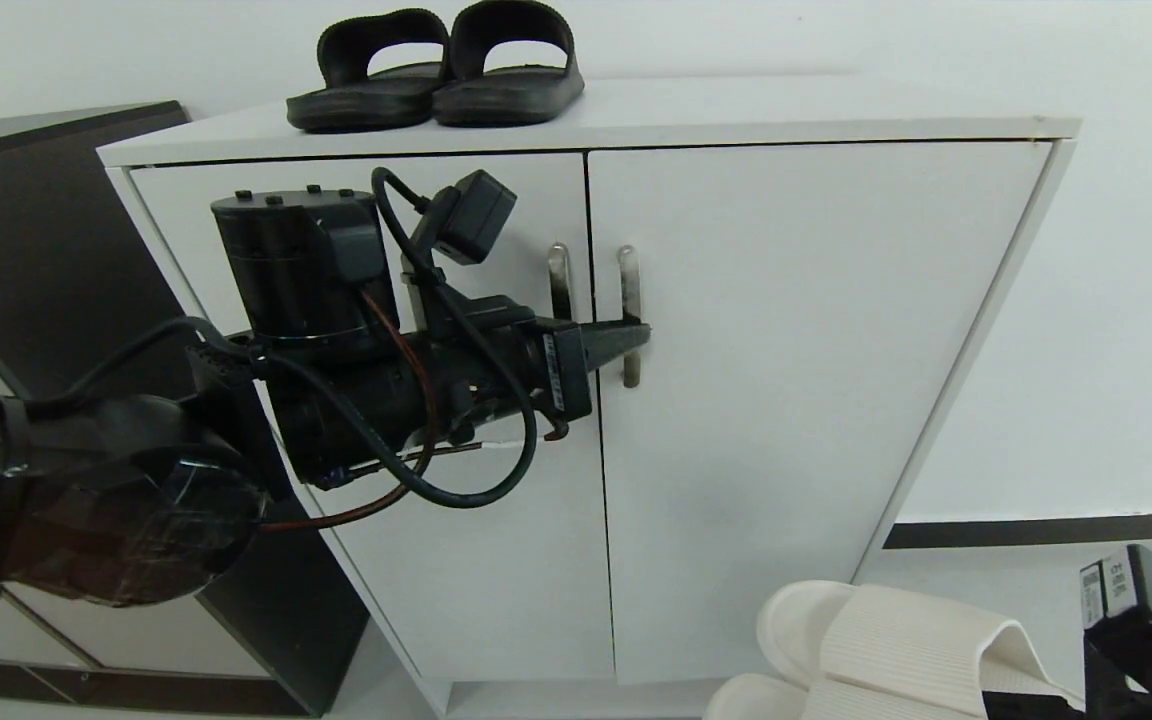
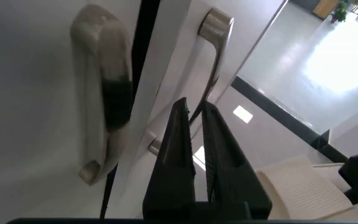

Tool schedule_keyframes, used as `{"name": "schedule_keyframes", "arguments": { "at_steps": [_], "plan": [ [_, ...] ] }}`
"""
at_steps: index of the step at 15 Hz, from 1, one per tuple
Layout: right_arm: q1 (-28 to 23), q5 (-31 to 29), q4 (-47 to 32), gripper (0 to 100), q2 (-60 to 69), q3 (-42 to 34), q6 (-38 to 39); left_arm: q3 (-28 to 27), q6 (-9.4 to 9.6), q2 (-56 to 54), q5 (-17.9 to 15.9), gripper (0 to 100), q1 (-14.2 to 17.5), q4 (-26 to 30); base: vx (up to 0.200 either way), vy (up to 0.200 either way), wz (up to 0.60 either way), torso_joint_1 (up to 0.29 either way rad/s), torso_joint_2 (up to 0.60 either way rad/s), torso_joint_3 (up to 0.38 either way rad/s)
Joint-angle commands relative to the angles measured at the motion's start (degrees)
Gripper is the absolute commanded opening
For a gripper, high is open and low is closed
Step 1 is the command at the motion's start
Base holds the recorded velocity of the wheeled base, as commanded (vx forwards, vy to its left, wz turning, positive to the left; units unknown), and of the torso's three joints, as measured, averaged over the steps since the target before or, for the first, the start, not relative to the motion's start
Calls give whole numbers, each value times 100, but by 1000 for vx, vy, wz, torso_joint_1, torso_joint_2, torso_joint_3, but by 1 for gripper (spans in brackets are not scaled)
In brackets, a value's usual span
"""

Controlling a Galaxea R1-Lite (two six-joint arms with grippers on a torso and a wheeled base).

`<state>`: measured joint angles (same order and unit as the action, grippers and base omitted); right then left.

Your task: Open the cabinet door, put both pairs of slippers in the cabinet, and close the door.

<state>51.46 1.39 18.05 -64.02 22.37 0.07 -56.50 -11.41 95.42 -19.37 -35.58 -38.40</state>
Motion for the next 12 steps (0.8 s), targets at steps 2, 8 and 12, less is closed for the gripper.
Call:
{"name": "schedule_keyframes", "arguments": {
  "at_steps": [2, 8, 12],
  "plan": [
    [5, 90, -39, 0, 83, -48, -7, 351, -10, -436, -14, 0, -142, -10, 0, 0, 0, 0, 0, 0],
    [22, 362, -39, 0, 92, -110, -25, 1168, -10, -1473, 223, 0, -520, -1, 0, 0, 0, 0, 0, 0],
    [22, 362, -39, 0, 74, -110, -34, 1282, -37, -1737, 408, 0, -212, 43, 0, 0, 0, 0, 0, 0]
  ]
}}
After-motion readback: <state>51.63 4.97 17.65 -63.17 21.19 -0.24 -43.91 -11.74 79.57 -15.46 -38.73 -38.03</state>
